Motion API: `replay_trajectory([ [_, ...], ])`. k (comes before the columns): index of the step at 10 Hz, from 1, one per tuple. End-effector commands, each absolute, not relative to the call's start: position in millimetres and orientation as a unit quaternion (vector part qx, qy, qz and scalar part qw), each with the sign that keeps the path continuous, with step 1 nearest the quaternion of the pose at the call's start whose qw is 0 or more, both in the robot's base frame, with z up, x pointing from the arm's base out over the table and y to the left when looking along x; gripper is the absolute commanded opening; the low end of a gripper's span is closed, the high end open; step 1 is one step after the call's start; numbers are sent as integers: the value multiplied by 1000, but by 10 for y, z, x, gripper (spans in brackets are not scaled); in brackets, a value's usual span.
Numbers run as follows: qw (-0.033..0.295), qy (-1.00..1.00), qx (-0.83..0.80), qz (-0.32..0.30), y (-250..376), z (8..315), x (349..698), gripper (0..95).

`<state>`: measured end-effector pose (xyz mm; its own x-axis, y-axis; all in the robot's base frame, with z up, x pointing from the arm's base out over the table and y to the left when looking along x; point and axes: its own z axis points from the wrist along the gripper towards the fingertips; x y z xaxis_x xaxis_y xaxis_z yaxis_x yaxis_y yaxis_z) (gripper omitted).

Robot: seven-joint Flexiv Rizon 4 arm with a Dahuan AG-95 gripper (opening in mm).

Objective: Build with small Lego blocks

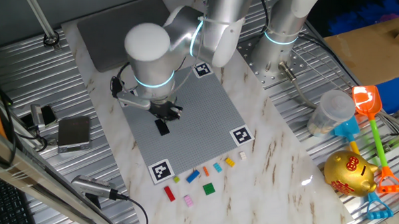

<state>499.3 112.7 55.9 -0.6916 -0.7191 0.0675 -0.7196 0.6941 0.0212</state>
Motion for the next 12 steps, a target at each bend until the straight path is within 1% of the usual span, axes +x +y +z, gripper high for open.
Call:
replay_trajectory([
  [1,31,-926,376,7,1314,531,4952,0],
  [4,29,-937,349,5,1785,472,4982,0],
  [6,22,-947,321,-9,2146,503,4961,0],
  [8,22,-953,302,-9,2427,527,4926,0],
  [12,22,-954,298,-7,2630,495,4896,0],
])
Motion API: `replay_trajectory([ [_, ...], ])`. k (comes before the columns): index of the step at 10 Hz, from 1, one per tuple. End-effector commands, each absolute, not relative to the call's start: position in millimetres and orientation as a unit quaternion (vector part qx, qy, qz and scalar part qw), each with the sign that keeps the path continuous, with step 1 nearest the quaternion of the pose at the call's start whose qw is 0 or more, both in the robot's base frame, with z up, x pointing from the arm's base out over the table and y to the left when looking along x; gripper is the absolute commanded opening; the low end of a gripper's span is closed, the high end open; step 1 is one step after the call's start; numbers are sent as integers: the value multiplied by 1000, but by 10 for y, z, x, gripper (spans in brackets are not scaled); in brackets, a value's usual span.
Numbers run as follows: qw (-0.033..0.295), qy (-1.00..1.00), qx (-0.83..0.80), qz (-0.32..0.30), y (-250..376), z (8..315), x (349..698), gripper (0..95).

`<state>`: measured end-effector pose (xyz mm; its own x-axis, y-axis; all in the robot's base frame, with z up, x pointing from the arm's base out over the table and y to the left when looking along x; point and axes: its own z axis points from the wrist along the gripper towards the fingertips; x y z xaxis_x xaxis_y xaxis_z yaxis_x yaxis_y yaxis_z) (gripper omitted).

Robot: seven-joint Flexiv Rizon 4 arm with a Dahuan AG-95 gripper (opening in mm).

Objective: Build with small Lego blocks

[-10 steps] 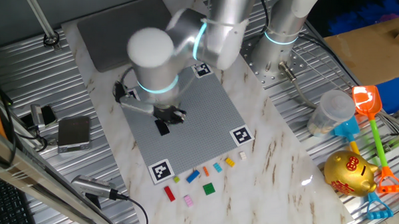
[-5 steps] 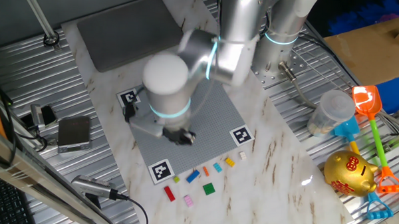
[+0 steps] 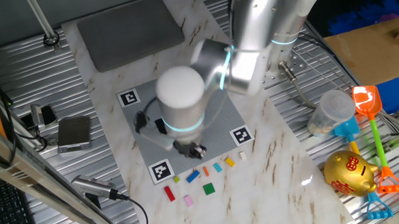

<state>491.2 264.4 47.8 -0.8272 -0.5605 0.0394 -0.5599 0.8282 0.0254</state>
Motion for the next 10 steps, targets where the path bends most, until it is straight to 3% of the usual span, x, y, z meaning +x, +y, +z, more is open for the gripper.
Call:
replay_trajectory([
  [1,22,-953,302,-7,2630,495,4896,0],
  [10,22,-937,349,-8,2485,454,4871,0],
])
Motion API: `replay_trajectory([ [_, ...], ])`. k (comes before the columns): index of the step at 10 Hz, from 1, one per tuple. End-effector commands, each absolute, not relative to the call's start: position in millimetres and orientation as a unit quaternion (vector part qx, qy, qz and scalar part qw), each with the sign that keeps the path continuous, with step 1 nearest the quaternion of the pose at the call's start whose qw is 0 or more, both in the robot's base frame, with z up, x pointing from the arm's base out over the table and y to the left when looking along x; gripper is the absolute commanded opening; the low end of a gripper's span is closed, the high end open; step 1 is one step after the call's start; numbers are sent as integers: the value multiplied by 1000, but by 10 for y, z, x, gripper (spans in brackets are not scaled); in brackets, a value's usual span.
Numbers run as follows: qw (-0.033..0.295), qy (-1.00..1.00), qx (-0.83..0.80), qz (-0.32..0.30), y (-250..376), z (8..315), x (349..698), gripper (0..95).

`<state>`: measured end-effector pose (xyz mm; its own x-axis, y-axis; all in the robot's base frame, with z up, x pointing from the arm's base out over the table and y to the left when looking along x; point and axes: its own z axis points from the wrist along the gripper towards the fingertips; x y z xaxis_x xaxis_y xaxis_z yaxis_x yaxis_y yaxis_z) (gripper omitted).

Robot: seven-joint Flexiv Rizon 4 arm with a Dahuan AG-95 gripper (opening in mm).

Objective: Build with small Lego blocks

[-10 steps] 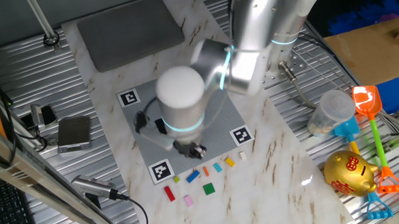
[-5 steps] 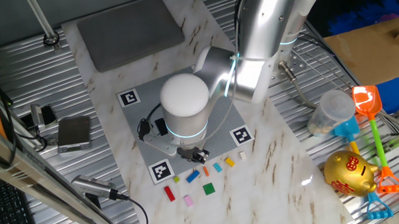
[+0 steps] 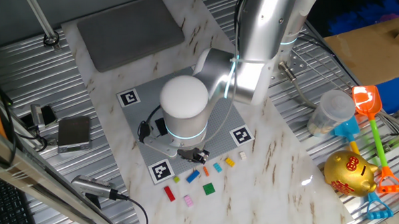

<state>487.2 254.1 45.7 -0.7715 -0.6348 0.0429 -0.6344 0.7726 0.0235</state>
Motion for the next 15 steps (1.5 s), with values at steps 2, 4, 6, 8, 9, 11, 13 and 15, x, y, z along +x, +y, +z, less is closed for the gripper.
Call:
replay_trajectory([
  [2,22,-929,369,-8,2485,454,4871,0],
  [4,17,-919,394,-10,2485,454,4871,0],
  [6,17,-913,408,-11,2485,454,4871,0],
  [8,16,-912,409,-14,2485,454,4871,0],
  [9,16,-912,410,-14,2485,454,4871,0],
  [11,10,-913,407,-27,2529,463,4877,0],
  [13,12,-917,398,-27,2641,468,4872,0],
  [15,6,-924,381,-28,2924,405,4889,190],
])
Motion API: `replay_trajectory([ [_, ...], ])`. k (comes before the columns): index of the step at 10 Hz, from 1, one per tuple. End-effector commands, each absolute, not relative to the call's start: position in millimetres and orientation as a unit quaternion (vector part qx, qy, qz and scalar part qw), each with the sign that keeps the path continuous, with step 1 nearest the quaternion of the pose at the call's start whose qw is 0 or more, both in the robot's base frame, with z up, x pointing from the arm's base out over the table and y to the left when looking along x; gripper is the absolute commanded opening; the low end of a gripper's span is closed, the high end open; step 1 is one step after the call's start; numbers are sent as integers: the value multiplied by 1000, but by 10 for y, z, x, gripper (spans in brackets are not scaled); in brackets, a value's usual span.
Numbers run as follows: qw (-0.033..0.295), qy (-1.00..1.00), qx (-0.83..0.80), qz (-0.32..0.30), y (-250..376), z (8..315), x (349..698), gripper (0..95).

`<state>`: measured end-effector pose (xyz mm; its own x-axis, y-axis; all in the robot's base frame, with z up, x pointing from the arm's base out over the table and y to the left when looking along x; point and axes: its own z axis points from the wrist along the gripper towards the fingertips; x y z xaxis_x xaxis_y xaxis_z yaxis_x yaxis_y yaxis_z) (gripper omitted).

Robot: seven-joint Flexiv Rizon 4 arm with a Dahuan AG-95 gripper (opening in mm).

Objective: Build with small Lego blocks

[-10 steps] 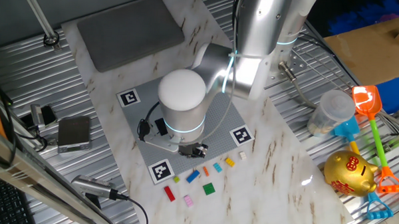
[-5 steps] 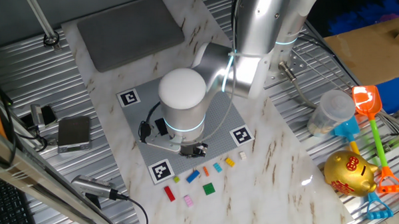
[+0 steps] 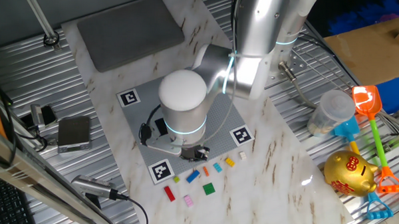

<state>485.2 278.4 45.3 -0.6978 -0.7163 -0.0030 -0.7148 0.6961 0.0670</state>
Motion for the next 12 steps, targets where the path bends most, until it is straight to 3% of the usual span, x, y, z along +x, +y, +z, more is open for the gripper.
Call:
replay_trajectory([
  [1,0,-925,378,-34,2988,383,4906,380],
  [2,-6,-927,374,-42,3047,364,4923,570],
  [11,-4,-939,343,-34,3097,202,4902,570],
  [12,-4,-941,336,-34,3095,194,4890,380],
])
